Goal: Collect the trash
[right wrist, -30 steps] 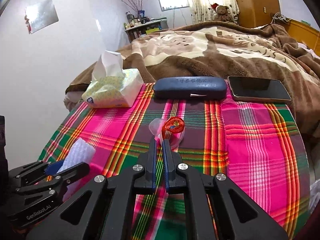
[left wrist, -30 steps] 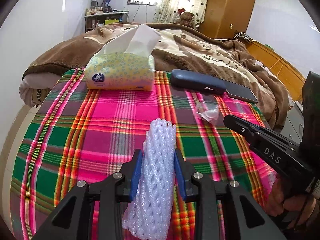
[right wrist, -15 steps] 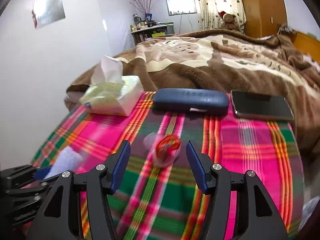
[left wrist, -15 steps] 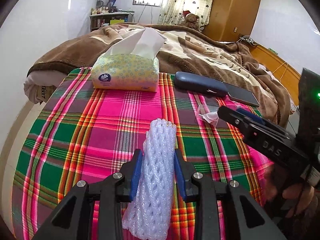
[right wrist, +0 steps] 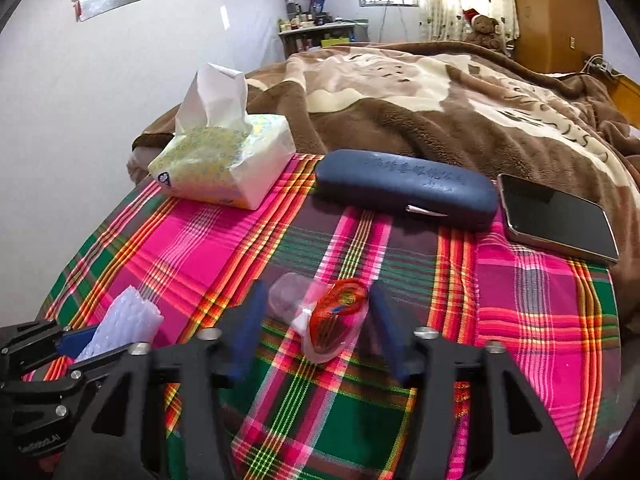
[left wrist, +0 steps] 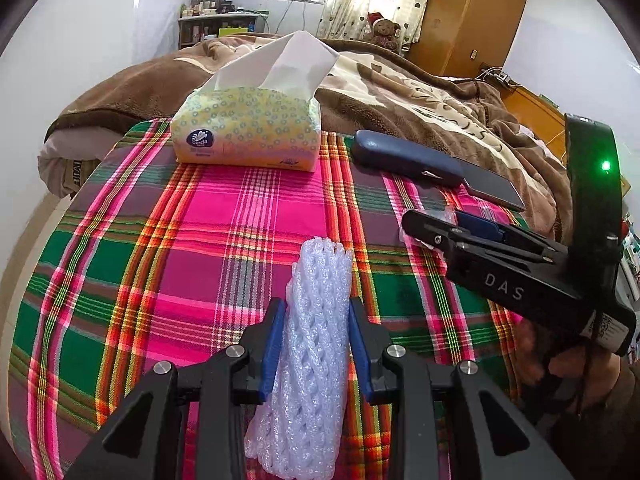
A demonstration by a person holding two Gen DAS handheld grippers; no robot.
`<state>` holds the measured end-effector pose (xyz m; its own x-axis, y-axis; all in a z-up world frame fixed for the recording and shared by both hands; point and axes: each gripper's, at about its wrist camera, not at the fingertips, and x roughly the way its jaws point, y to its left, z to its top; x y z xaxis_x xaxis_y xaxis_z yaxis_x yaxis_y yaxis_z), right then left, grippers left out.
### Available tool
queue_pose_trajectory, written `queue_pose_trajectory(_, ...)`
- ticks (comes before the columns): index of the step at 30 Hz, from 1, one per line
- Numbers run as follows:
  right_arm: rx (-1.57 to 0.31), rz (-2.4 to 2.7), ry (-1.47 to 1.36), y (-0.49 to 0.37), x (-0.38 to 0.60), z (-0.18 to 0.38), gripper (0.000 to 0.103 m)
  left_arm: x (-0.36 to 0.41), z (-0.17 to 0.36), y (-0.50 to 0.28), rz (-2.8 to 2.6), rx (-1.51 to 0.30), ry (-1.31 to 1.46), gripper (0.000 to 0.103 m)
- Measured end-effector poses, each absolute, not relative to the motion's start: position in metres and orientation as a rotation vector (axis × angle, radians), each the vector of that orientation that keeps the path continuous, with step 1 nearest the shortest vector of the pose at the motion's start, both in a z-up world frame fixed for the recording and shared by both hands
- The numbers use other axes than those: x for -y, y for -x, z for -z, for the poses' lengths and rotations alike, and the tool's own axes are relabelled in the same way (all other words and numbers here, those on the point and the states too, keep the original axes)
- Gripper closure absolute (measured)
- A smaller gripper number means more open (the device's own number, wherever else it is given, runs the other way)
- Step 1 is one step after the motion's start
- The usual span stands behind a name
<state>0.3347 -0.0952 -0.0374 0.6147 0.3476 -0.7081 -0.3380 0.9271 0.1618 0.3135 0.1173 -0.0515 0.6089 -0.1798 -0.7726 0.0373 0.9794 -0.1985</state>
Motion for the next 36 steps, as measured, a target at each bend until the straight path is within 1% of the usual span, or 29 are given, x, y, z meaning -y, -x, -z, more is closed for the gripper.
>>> queue_pose_trajectory(3,-0.814,-0.39,-0.002,-0.33,0.095,0.036,0.059,-0.117,0.052,-0.313,0.127,-0.911,0.172,0.071)
queue_pose_trajectory(4,-0.807,-0.387,0.002,-0.327,0.095,0.035,0.062,-0.117,0.052,-0.313,0.126,-0.912,0.17,0.071)
queue_pose_trajectory(5,-0.795,-0.383,0.001,-0.325,0.097,0.033,0.071,-0.117,0.052,-0.312,0.125,-0.911,0.17,0.071)
queue_pose_trajectory(7,-0.779,-0.386,-0.014,-0.321,0.098,0.027,0.079,-0.116,0.05,-0.31,0.125,-0.908,0.172,0.071)
queue_pose_trajectory(8,-0.777,-0.39,-0.014,-0.319,0.099,0.026,0.087,-0.116,0.049,-0.31,0.125,-0.906,0.171,0.071)
queue_pose_trajectory(9,-0.78,-0.392,0.002,-0.318,0.097,0.026,0.092,-0.115,0.048,-0.308,0.125,-0.904,0.17,0.071)
queue_pose_trajectory(10,-0.791,-0.405,0.015,-0.32,0.095,0.029,0.094,-0.114,0.047,-0.307,0.126,-0.902,0.17,0.071)
queue_pose_trajectory(13,-0.796,-0.431,0.025,-0.321,0.093,0.032,0.091,-0.113,0.046,-0.304,0.126,-0.9,0.168,0.071)
queue_pose_trajectory(15,-0.821,-0.441,0.004,-0.323,0.096,0.033,0.085,-0.113,0.046,-0.301,0.125,-0.901,0.167,0.071)
queue_pose_trajectory(17,-0.861,-0.463,-0.036,-0.324,0.099,0.038,0.066,-0.115,0.046,-0.298,0.119,-0.905,0.163,0.071)
queue_pose_trajectory(19,-0.879,-0.457,-0.046,-0.318,0.101,0.042,0.057,-0.117,0.047,-0.296,0.118,-0.908,0.169,0.071)
queue_pose_trajectory(22,-0.879,-0.433,-0.032,-0.309,0.101,0.044,0.057,-0.118,0.049,-0.295,0.118,-0.908,0.171,0.071)
queue_pose_trajectory(28,-0.906,-0.374,-0.113,-0.304,0.109,0.048,0.056,-0.118,0.052,-0.296,0.12,-0.917,0.183,0.071)
queue_pose_trajectory(31,-0.858,-0.333,-0.191,-0.288,0.126,0.04,0.044,-0.116,0.051,-0.295,0.132,-0.914,0.175,0.071)
queue_pose_trajectory(36,-0.835,-0.248,-0.281,-0.266,0.147,0.032,0.043,-0.116,0.055,-0.296,0.133,-0.92,0.18,0.071)
